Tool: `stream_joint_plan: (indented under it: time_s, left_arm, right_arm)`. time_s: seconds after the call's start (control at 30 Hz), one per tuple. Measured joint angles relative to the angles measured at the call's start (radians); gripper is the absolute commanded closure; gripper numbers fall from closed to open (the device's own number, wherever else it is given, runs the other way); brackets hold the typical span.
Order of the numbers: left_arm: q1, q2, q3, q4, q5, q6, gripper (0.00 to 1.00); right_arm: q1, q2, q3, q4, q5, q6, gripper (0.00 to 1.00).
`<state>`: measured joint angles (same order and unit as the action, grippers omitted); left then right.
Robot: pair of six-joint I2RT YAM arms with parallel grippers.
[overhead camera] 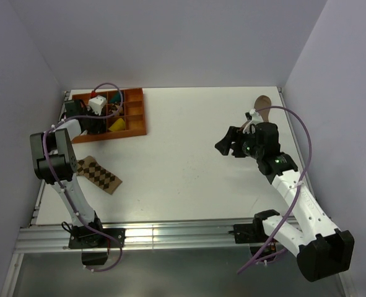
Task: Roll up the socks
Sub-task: Place the sock in the storage box.
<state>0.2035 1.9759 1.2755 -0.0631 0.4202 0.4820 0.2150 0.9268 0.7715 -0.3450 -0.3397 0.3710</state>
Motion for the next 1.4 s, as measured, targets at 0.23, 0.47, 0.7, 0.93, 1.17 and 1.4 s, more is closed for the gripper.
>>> stream_joint_plan:
  time_s: [0.23,0.47,0.7,0.93,1.17,1.4]
  left_arm:
    - [0.0,0.075,0.114,-0.138,-0.003,0.06,1.0]
    - [0.0,0.12,0.205,-0.251,0.002,0.103,0.58]
    - [-0.002,0.121,0.212,-0.264,0.0,0.117,0.41]
    - [0.0,0.089,0.211,-0.278,-0.026,0.11,0.4]
    - [0.003,-0.016,0.211,-0.27,-0.026,0.081,0.36]
    - [0.003,-0.074,0.212,-0.223,-0.016,0.044,0.57]
  right_arm:
    - [0.0,0.024,0.014,0.0,-0.009,-0.002,0.22]
    - [0.0,0.041,0.016,0.0,-0.019,-0.003,0.23]
    - [0.0,0.043,0.016,-0.001,-0.021,-0.003,0.23]
    - [0.0,0.043,0.016,0.0,-0.028,-0.002,0.23]
    - [0.0,0.042,0.016,0.0,-0.037,-0.002,0.23]
    - [0.0,0.041,0.016,0.0,-0.037,-0.002,0.23]
